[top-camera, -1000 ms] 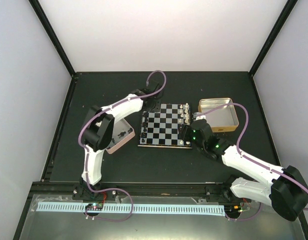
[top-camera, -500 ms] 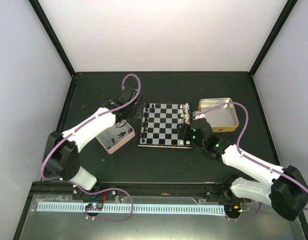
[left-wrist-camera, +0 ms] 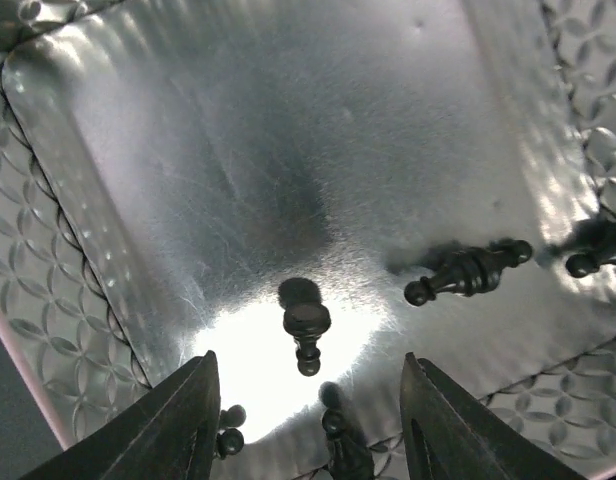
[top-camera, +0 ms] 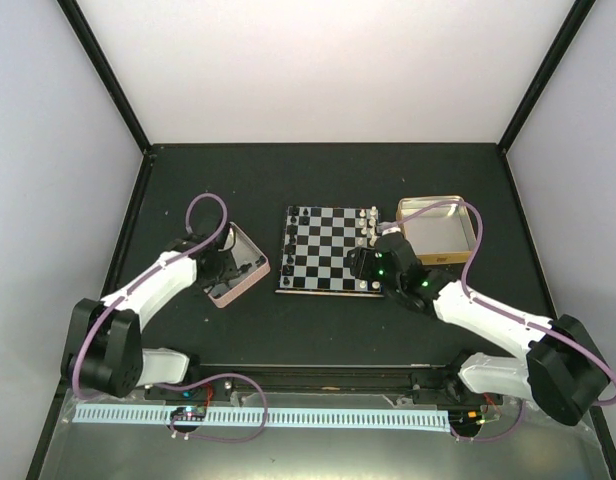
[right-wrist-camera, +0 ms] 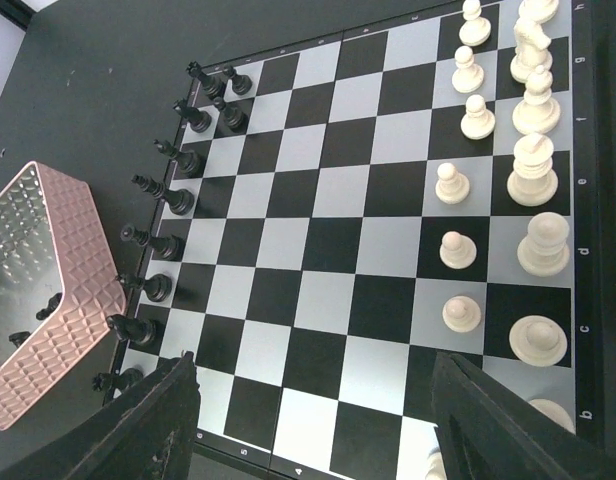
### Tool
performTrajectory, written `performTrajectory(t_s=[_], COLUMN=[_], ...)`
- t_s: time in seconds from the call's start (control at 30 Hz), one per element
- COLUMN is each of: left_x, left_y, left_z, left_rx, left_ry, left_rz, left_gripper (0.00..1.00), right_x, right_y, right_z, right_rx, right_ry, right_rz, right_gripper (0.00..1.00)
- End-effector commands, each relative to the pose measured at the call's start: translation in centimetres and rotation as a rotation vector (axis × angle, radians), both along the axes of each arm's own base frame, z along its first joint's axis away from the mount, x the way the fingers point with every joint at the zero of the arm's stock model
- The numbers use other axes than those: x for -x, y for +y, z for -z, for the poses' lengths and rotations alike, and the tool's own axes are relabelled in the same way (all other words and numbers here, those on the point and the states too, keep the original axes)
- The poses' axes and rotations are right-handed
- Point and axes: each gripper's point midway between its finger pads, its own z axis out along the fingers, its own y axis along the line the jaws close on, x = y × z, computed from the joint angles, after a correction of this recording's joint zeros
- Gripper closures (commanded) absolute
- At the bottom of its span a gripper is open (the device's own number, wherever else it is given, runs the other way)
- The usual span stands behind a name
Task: Set up the chess pieces on the board
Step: Pick up the chess piece from the storage box.
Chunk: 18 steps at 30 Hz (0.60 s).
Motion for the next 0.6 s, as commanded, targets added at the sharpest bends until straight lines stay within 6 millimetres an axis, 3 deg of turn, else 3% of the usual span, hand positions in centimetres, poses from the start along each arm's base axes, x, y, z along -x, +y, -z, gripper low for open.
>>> performTrajectory(t_s=[0.0, 0.17, 0.4, 0.57], left_x=[0.0, 0.3, -0.5, -0.6], left_y=[0.1, 0.5, 0.2, 0.1], left_z=[1.3, 3.2, 4.2, 4.9], left_rx=[0.042, 0.044, 0.078, 0.084], left_ry=[0.039, 0.103, 0.113, 0.144], left_rz=[-0.048, -0.064, -0.062, -0.059], left_gripper=[0.51, 0.55, 0.63, 0.76], right_x=[-0.8, -0.8, -0.9, -1.0], right_y=[0.7, 0.5, 0.4, 0.2], right_z=[-1.6, -1.8, -1.8, -2.1], right_rx=[-0.031, -0.021, -0.013, -0.01], right_ry=[-0.034, -0.042, -0.043, -0.049], right_rz=[-0.01, -0.005, -0.004, 0.008], right_gripper=[0.36, 0.36, 0.36, 0.36])
